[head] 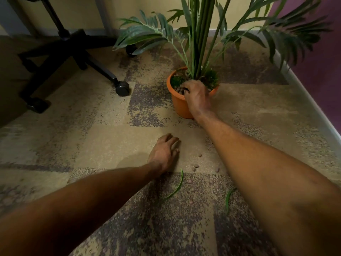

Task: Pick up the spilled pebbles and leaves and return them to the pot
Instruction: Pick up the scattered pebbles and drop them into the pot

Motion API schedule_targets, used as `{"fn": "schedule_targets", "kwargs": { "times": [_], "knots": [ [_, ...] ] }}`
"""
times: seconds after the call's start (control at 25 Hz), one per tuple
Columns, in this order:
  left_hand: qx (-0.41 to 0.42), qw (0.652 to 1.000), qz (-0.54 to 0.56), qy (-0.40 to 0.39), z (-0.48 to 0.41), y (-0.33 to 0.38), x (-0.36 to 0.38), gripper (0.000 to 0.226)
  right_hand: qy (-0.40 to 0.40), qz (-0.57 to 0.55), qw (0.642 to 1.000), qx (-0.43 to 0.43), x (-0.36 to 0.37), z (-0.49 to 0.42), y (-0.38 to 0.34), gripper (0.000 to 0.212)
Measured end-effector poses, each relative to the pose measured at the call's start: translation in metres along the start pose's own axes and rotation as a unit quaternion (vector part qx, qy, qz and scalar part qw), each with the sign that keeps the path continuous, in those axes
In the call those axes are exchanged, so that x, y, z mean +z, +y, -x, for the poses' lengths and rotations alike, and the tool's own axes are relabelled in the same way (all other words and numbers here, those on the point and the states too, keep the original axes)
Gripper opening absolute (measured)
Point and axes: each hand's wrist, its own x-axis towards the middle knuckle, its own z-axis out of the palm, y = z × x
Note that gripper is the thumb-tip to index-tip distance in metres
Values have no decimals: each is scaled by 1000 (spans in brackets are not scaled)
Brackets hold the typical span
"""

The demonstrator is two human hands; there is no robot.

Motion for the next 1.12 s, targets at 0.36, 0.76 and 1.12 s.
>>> {"fn": "schedule_targets", "kwargs": {
  "times": [0.36,0.76,1.12],
  "knots": [
    [12,993,-95,-70,15,-38,6,65,-36,56,997,-27,18,-15,-5,36],
    [37,983,-156,-94,14,-13,7,69,-85,94,988,-90,-10,100,14,53],
    [71,968,-184,-152,35,8,9,74,-276,116,948,-106,-13,201,47,44]
  ]
}}
